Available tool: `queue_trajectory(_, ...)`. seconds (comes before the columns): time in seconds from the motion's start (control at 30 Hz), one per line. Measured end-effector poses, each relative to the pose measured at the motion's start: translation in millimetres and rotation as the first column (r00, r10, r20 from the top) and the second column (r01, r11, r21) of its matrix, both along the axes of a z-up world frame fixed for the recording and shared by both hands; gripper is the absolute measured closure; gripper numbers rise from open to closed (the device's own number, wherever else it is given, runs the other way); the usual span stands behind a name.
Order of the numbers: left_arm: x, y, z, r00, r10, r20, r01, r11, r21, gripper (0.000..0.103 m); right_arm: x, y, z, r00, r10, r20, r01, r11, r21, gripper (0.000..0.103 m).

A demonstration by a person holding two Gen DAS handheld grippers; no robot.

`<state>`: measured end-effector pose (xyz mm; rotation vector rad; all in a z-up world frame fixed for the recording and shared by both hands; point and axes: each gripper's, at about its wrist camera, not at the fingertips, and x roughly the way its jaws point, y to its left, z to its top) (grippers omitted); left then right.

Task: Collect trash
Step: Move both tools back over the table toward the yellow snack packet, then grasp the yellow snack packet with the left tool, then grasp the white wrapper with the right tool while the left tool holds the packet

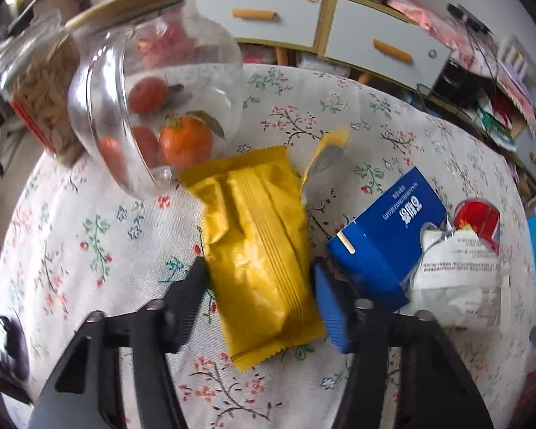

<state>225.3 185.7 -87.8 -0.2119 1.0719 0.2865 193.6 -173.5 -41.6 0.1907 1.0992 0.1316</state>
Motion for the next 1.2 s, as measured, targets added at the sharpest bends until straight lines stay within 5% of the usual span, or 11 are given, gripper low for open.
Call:
queue_trajectory(0.23,-19.5,3.4,8.6,0.998,-0.062,0.007,0.063,0.996,-0.060,0.062,2.7,27.5,-4.4,0.998,0.066,0.014,-0.066,0.998,-0.008,0.019)
queue_trajectory(0.7,-88.0,26.0,27.8,0.992,-0.111,0.054,0.117,0.987,-0.114,0.062,2.0,110.7,1.5,0.944,0.283,0.171,-0.295,0.954,0.048,0.020)
queue_trajectory(1.0,-109.8,44.1,24.9,0.993,-0.108,0.053,0.114,0.984,-0.134,0.062,5.8,145.7,-11.5,0.909,0.354,0.218,-0.362,0.932,-0.006,0.039)
queue_trajectory(1.2,-111.2,41.9,28.4,0.991,-0.118,0.060,0.125,0.982,-0.144,0.062,10.1,147.8,-17.1,0.909,0.353,0.221,-0.362,0.932,0.000,0.062)
